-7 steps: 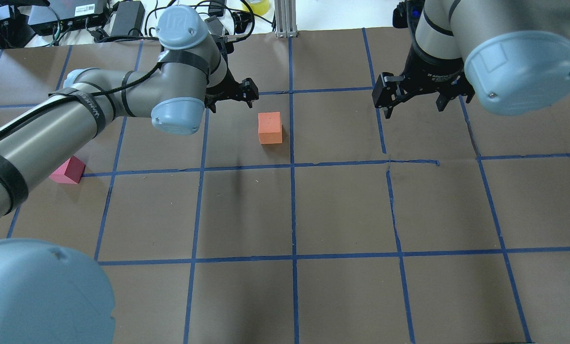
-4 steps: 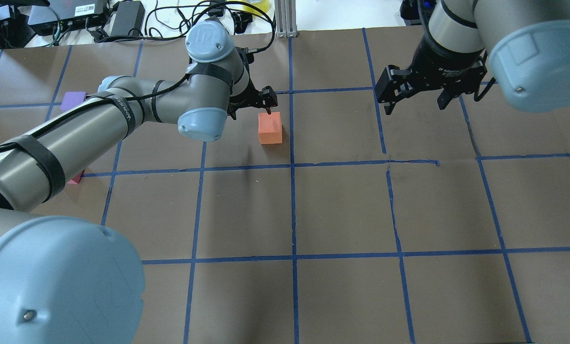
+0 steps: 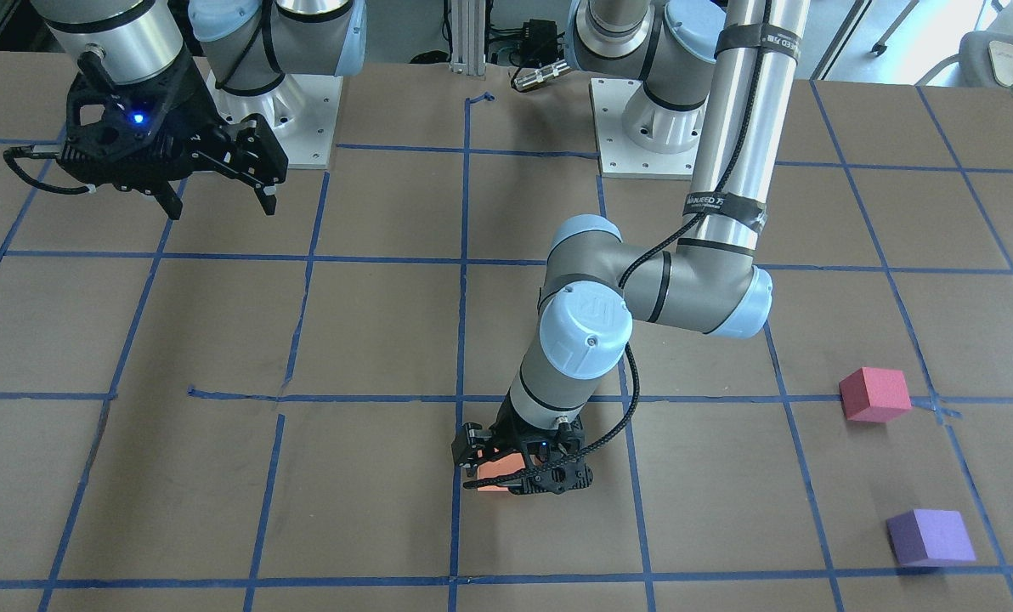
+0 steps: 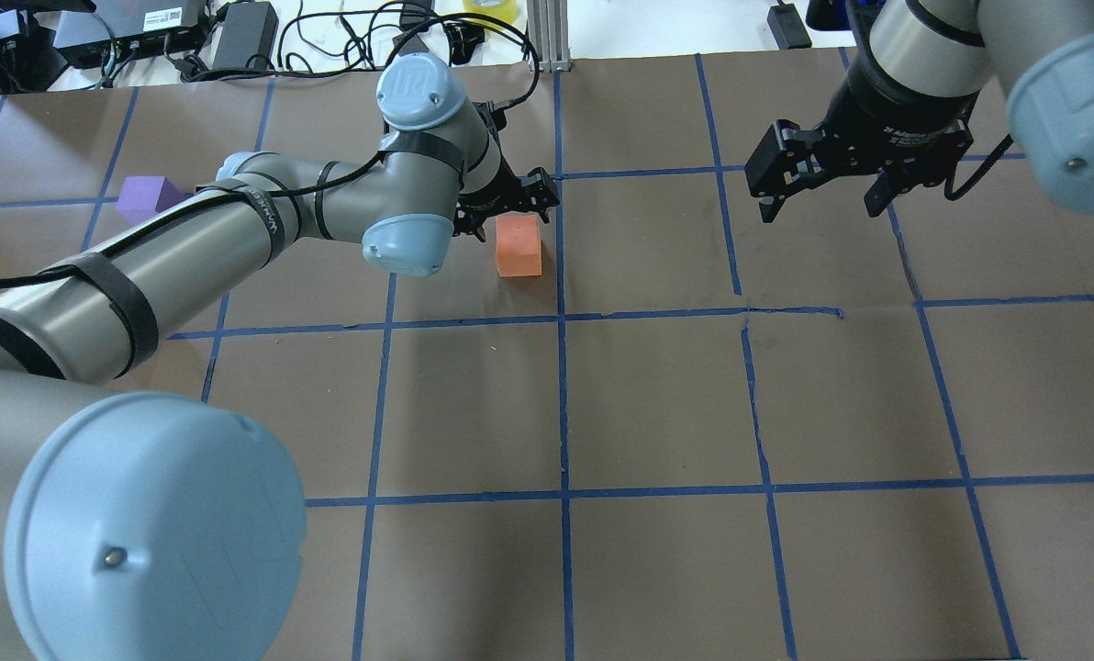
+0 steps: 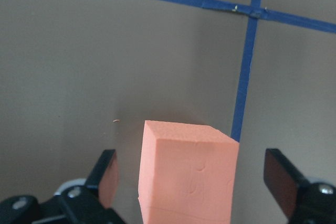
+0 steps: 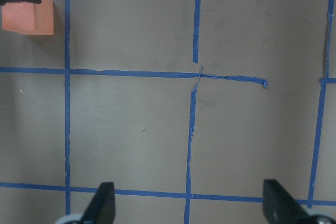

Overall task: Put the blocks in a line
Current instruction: 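Grasp the orange cube with the left gripper and carry it toward the purple cube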

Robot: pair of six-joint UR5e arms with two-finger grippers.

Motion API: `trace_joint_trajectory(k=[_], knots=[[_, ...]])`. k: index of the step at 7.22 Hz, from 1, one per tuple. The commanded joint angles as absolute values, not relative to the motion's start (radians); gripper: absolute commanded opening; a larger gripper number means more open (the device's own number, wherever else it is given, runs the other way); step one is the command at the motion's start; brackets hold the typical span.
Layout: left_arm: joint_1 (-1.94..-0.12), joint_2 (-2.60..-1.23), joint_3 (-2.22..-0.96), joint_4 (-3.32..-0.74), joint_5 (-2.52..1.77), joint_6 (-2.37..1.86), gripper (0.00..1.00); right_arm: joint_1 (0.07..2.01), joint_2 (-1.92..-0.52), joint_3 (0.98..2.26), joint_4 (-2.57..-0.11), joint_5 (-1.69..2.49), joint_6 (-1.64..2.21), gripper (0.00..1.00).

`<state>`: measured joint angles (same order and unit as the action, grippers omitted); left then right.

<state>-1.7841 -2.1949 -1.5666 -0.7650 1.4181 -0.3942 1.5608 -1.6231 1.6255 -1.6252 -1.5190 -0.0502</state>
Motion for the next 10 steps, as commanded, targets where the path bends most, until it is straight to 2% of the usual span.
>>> trace_joint_trajectory(k=[1,2,3,5,10], knots=[[-1.798,-2.241,-1.591,-0.762,1.433,-0.420,0.99,1.565,-1.628,1.628,-1.621,-1.529,-0.043,1.00],[-1.798,-2.235,-1.583,-0.758,1.465,-0.405,0.33,1.568,-1.634,1.625,-1.620,-1.532,-0.041,1.00],[-1.798,-2.232,-1.582,-0.752,1.470,-0.403,0.17,1.568,-1.638,1.624,-1.600,-1.534,-0.041,1.00],[-1.763,-2.205,-1.574,-0.759,1.570,-0.248,0.15,1.569,-1.638,1.624,-1.592,-1.534,-0.008,1.00],[-1.423,-2.138,-1.560,-0.767,1.606,0.125,0.15,1.565,-1.635,1.629,-1.592,-1.536,-0.009,1.00]])
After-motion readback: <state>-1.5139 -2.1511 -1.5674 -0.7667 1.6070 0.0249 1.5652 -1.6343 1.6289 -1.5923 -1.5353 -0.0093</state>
